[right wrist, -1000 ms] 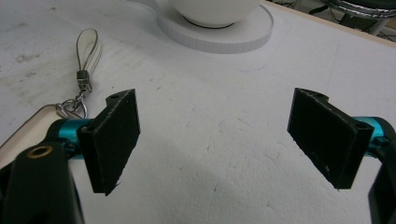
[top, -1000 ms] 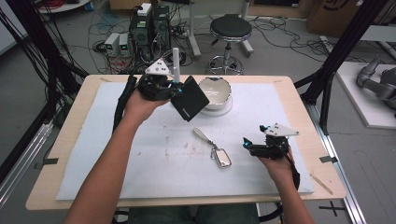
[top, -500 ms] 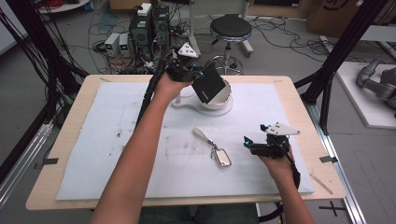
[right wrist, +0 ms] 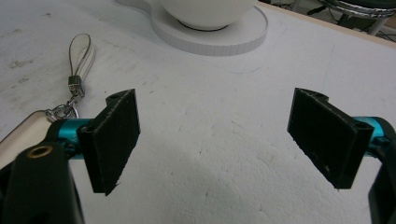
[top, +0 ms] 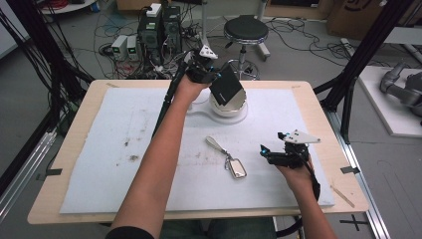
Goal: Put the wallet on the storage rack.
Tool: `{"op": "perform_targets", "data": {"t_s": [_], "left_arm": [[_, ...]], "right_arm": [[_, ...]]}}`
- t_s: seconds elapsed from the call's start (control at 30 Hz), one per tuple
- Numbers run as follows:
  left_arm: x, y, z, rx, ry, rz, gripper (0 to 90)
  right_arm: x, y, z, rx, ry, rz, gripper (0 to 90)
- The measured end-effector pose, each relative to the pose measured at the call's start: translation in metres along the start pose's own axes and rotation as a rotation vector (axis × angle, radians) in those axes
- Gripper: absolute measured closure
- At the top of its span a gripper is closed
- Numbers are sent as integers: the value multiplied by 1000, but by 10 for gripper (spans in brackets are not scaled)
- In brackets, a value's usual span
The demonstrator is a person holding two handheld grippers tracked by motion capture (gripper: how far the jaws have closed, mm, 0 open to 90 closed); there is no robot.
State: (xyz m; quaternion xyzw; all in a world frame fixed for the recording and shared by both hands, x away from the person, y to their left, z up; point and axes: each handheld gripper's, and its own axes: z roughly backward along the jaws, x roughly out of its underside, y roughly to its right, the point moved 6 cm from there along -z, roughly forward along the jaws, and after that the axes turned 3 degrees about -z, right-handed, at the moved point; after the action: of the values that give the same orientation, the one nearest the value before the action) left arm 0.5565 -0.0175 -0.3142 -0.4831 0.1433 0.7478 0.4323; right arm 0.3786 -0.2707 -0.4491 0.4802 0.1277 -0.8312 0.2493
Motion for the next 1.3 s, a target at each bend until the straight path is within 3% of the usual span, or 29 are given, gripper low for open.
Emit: {"op": "perform_targets", "data": {"t_s": [0.17,0.47,0.67,0.73,0.83,0.9,1.03,1.3], "left_arm": [[6,3,-10,-26,-43,-45,817],[13,8,-25,-58,-68,-86,815],[25,21,-43,-47,-125,-135,775],[27,24,-46,-52,-102,-114,739],[28,24,-45,-43,-112,-50,504],[27,24,-39,-34,-86,-8,365],[22,25,-19,3,-23,24,263],[24,32,23,42,51,45,247]], "right_arm": [[0,0,0,0,0,0,171],[1,0,0,-1,-2,-1,171],[1,-1,0,-3,-4,5,171],[1,-1,0,-3,-5,6,171],[1,-1,0,-5,-3,6,171],[1,-2,0,-6,-3,3,171],[0,-1,0,-2,0,4,171],[-1,-2,0,-2,4,0,171]]}}
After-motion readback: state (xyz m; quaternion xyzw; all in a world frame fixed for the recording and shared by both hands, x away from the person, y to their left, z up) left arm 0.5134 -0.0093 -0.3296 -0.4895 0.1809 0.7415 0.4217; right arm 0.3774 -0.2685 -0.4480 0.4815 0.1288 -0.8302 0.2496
